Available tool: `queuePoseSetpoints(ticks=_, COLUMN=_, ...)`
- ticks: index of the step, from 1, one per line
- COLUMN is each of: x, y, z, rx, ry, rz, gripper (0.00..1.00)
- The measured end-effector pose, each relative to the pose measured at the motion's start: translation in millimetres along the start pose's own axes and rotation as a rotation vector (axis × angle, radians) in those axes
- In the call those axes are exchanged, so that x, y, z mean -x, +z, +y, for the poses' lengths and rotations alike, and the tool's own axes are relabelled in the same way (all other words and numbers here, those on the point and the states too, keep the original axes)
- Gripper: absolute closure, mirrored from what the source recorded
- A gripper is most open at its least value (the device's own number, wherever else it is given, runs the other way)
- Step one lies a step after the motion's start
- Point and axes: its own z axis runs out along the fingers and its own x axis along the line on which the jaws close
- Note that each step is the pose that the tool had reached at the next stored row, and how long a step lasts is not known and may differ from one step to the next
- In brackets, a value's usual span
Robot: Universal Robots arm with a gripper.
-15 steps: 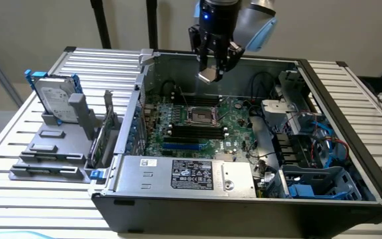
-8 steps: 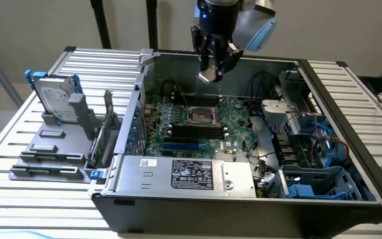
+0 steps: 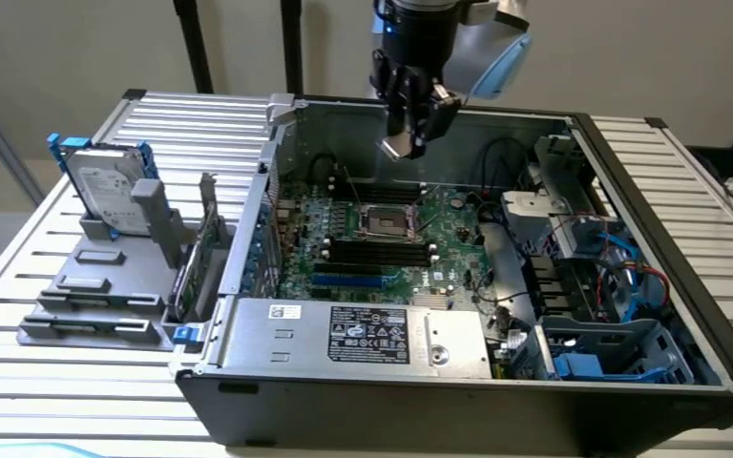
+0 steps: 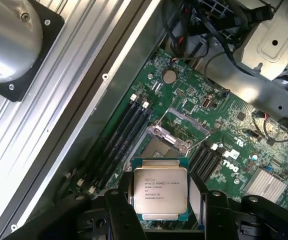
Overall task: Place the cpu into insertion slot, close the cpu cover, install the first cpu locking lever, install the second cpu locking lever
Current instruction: 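Place the cpu into insertion slot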
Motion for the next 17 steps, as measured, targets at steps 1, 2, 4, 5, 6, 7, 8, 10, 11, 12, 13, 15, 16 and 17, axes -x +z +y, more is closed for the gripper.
queuePoseSetpoints(ticks=1, x=0.0, y=0.1, z=0.0, rx=0.0004, ry=0.018, rz=-0.001, gripper=0.46)
queuePoseSetpoints(ticks=2, x=0.0, y=0.2, z=0.0, rx=0.0007, ry=0.036, rz=-0.0019, gripper=0.46)
queuePoseSetpoints(ticks=4, x=0.0, y=0.3, z=0.0, rx=0.0013, ry=0.073, rz=-0.004, gripper=0.46)
queuePoseSetpoints(ticks=5, x=0.0, y=0.4, z=0.0, rx=0.0017, ry=0.091, rz=-0.005, gripper=0.46)
queuePoseSetpoints(ticks=6, x=0.0, y=0.5, z=0.0, rx=0.002, ry=0.109, rz=-0.006, gripper=0.46)
queuePoseSetpoints(ticks=7, x=0.0, y=0.6, z=0.0, rx=0.0024, ry=0.127, rz=-0.0069, gripper=0.46)
queuePoseSetpoints(ticks=8, x=0.0, y=0.7, z=0.0, rx=0.0027, ry=0.145, rz=-0.0079, gripper=0.46)
queuePoseSetpoints(ticks=10, x=0.0, y=1.2, z=0.0, rx=0.0034, ry=0.181, rz=-0.0098, gripper=0.46)
queuePoseSetpoints(ticks=11, x=0.0, y=1.4, z=-0.1, rx=0.0037, ry=0.199, rz=-0.0109, gripper=0.46)
queuePoseSetpoints(ticks=12, x=0.0, y=1.7, z=-0.1, rx=0.004, ry=0.218, rz=-0.012, gripper=0.46)
queuePoseSetpoints(ticks=13, x=0.0, y=2.0, z=-0.1, rx=0.0043, ry=0.236, rz=-0.0129, gripper=0.46)
queuePoseSetpoints(ticks=15, x=0.1, y=2.5, z=-0.1, rx=0.0048, ry=0.273, rz=-0.0151, gripper=0.46)
queuePoseSetpoints(ticks=16, x=0.0, y=2.9, z=-0.1, rx=0.0051, ry=0.291, rz=-0.016, gripper=0.46)
queuePoseSetpoints(ticks=17, x=0.1, y=3.4, z=-0.2, rx=0.0055, ry=0.309, rz=-0.0168, gripper=0.46)
